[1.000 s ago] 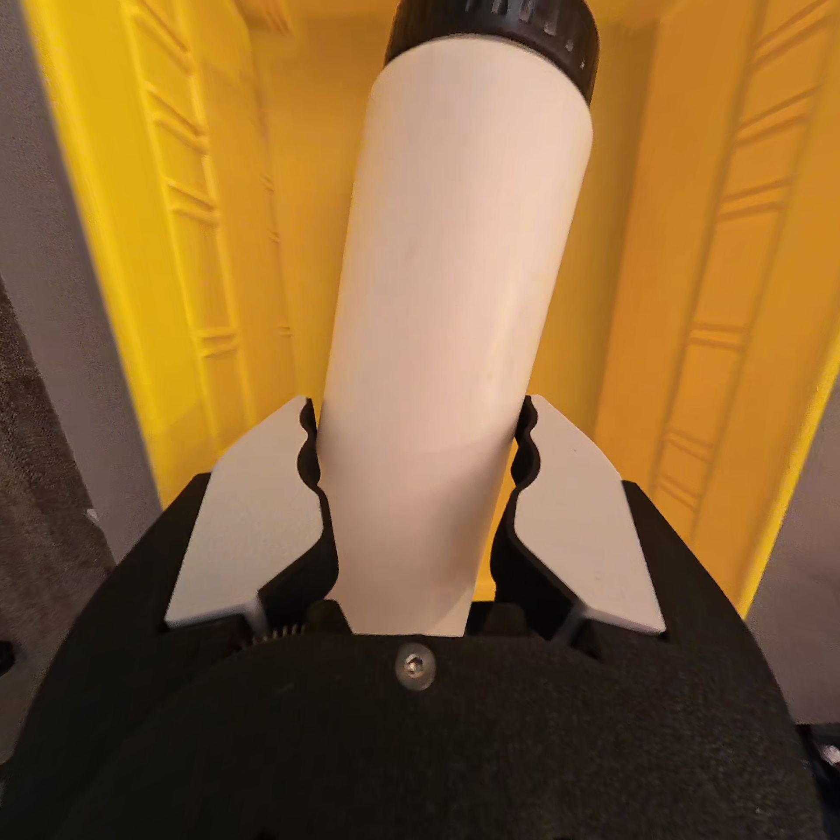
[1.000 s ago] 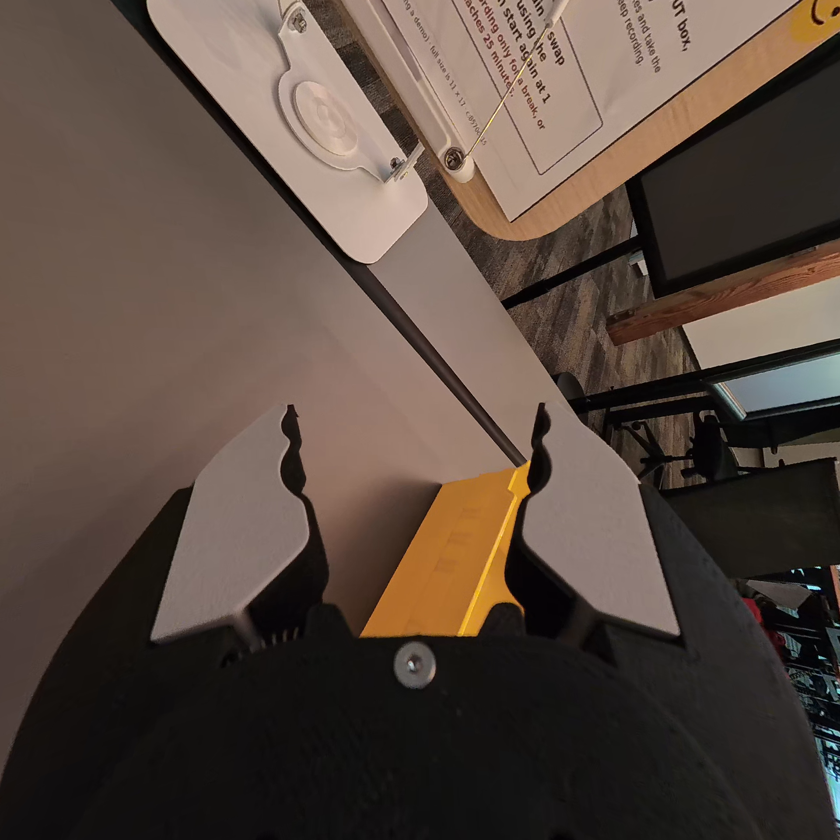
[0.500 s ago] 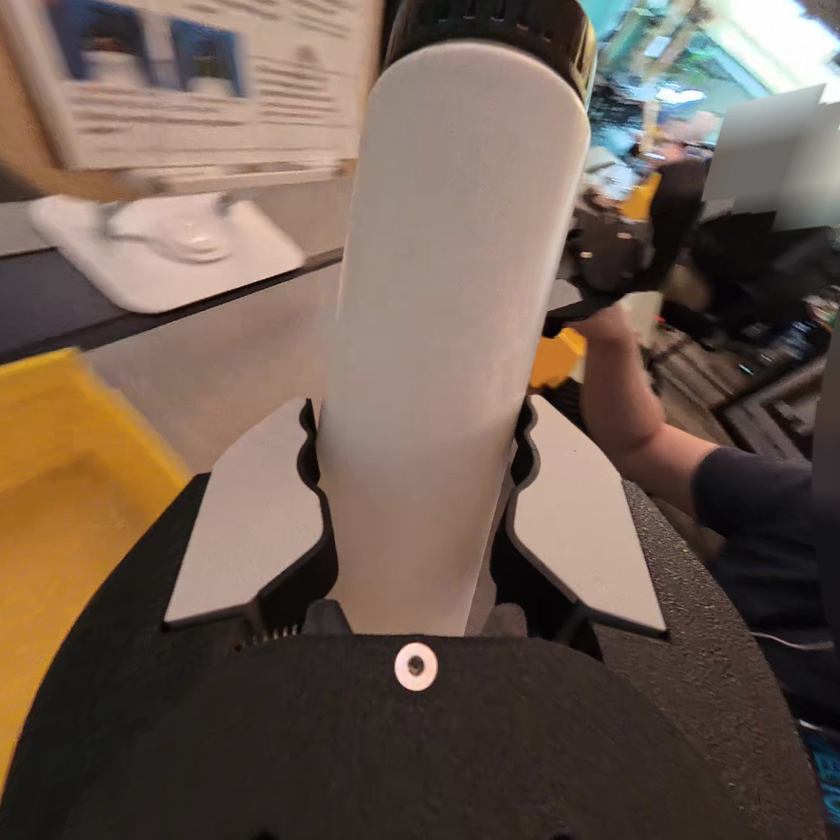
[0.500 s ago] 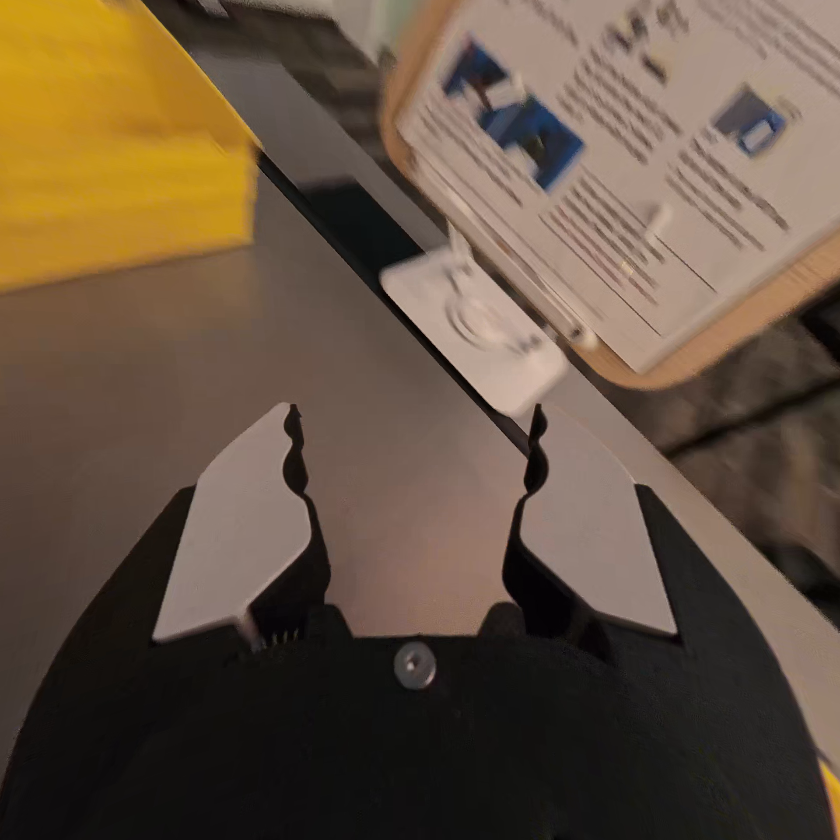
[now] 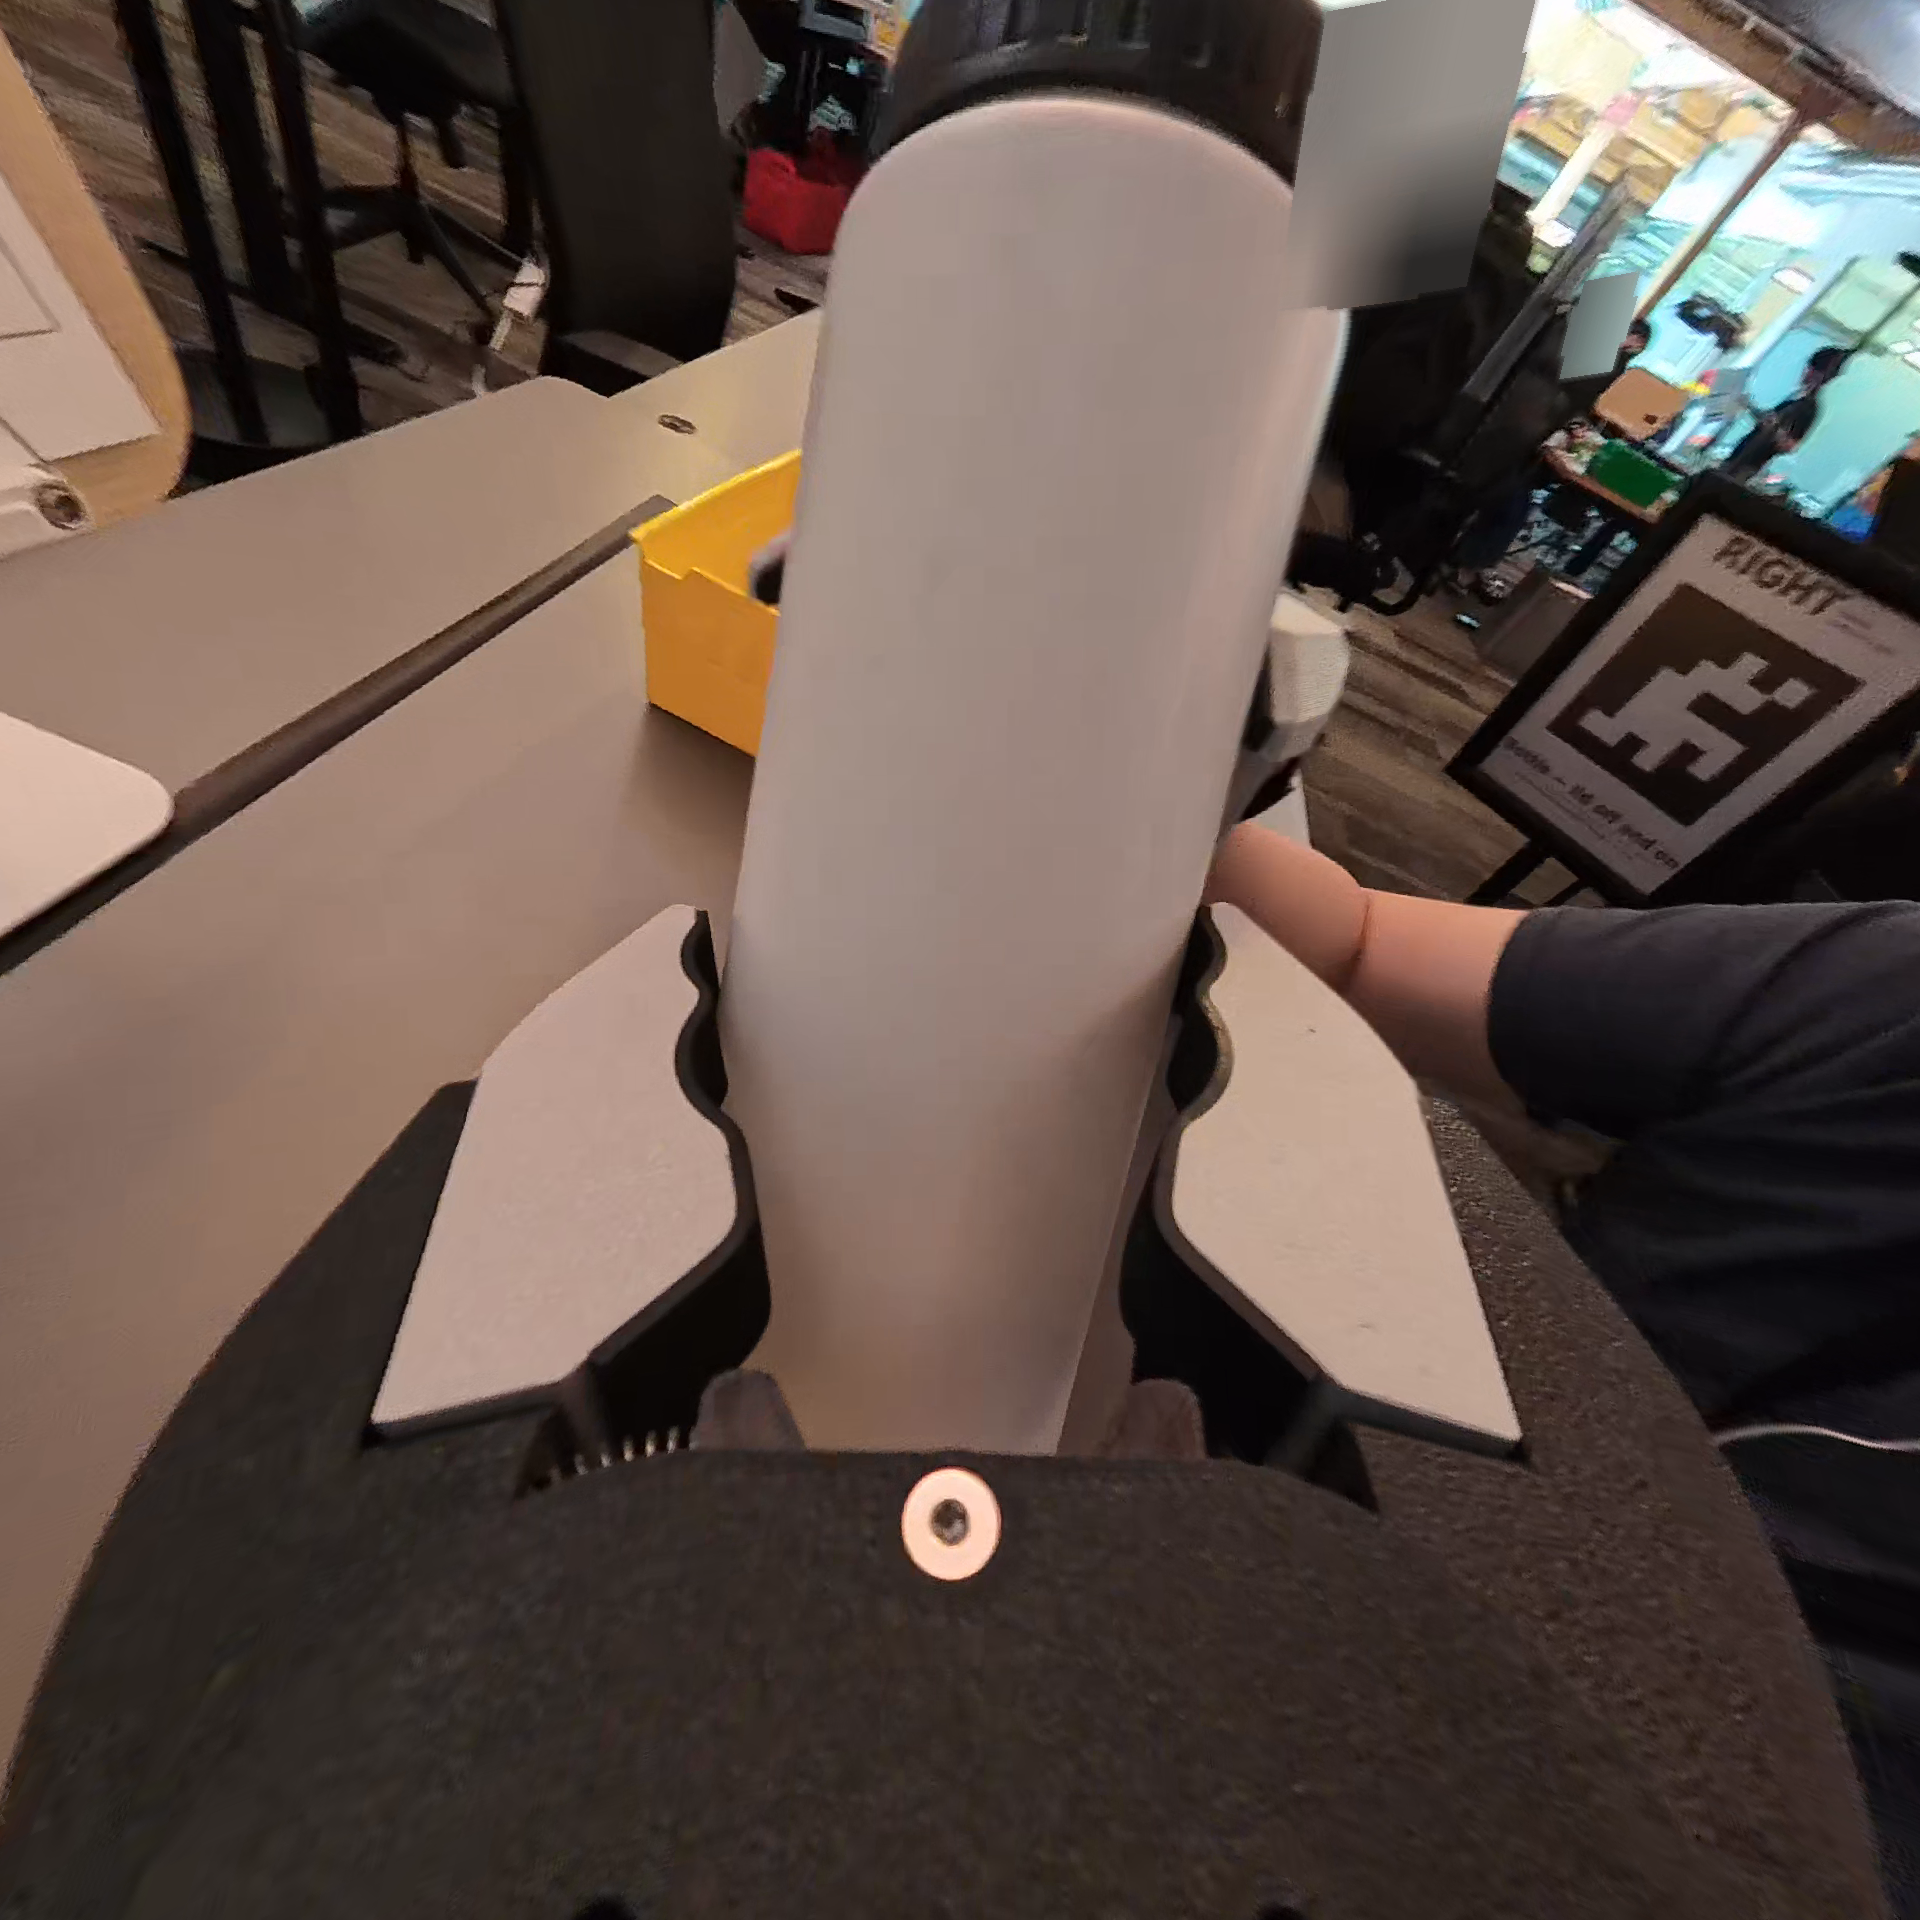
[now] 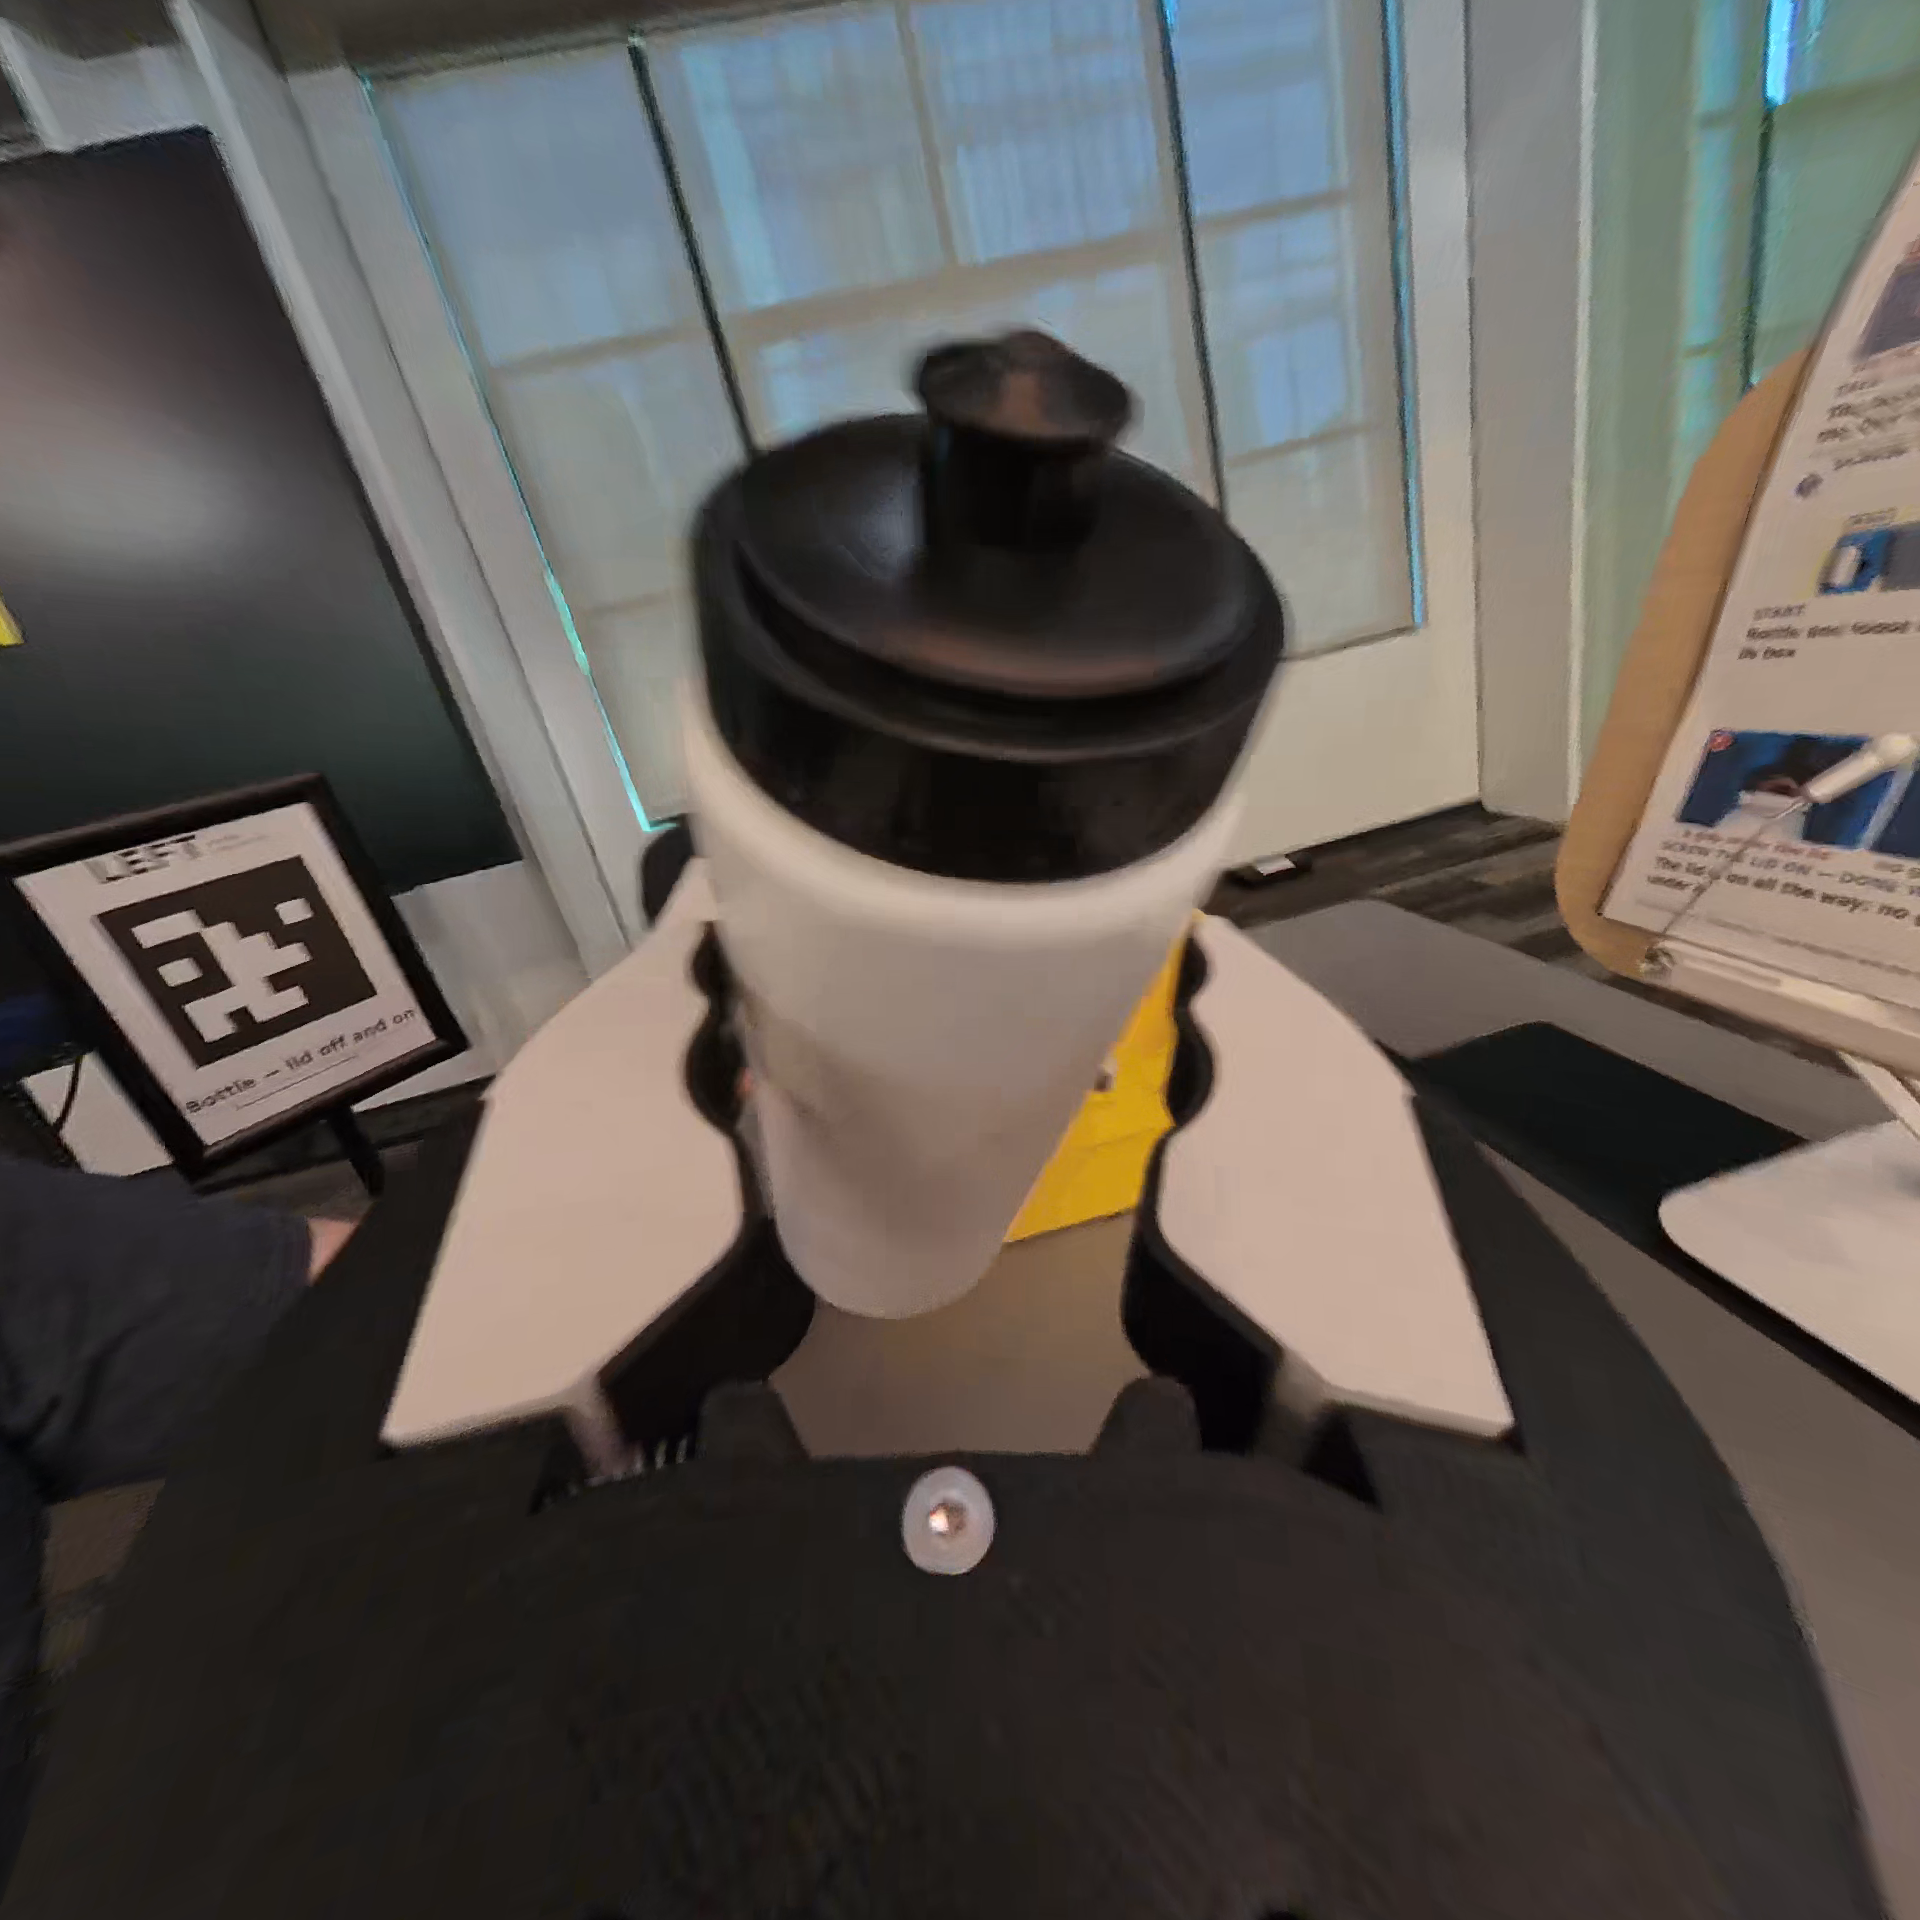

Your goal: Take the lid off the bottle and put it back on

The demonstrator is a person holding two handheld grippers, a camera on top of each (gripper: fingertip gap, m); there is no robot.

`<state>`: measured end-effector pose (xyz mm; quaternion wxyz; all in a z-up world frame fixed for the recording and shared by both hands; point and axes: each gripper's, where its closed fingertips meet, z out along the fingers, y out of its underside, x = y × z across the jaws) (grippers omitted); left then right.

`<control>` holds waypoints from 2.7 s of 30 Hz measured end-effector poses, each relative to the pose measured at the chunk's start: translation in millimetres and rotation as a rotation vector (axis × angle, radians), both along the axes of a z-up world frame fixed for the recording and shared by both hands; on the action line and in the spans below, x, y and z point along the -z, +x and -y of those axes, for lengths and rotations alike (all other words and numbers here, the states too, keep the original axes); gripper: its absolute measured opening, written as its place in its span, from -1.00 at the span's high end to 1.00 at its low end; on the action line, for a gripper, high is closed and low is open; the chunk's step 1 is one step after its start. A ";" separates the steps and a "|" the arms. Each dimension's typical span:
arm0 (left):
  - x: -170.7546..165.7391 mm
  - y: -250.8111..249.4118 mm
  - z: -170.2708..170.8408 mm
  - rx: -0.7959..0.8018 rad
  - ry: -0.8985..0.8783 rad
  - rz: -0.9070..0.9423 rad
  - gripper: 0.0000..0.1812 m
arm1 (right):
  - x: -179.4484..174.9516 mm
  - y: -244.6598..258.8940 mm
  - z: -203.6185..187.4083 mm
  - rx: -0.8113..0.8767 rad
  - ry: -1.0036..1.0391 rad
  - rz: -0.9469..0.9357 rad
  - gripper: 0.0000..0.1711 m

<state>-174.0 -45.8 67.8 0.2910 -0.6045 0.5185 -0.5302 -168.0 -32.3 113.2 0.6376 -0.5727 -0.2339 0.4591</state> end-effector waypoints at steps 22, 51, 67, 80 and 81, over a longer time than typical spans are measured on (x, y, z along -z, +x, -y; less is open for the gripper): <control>6.8 23.1 -5.4 -0.199 0.465 0.050 -0.21 | 7.6 -2.8 4.8 0.066 0.089 0.255 0.09; 88.8 37.1 -42.9 -0.172 0.391 -0.024 -0.04 | 100.0 29.7 -29.2 -0.069 -0.143 0.452 0.14; 101.5 60.8 -38.8 -0.217 0.345 0.082 -0.16 | 97.9 32.0 -18.8 -0.066 -0.273 0.542 0.12; 102.6 64.4 -39.4 -0.256 0.373 0.157 -0.11 | 97.7 29.3 -17.0 -0.045 -0.316 0.569 0.23; 102.5 64.9 -39.6 -0.261 0.377 0.159 -0.12 | 97.7 29.6 -17.0 -0.046 -0.320 0.568 0.23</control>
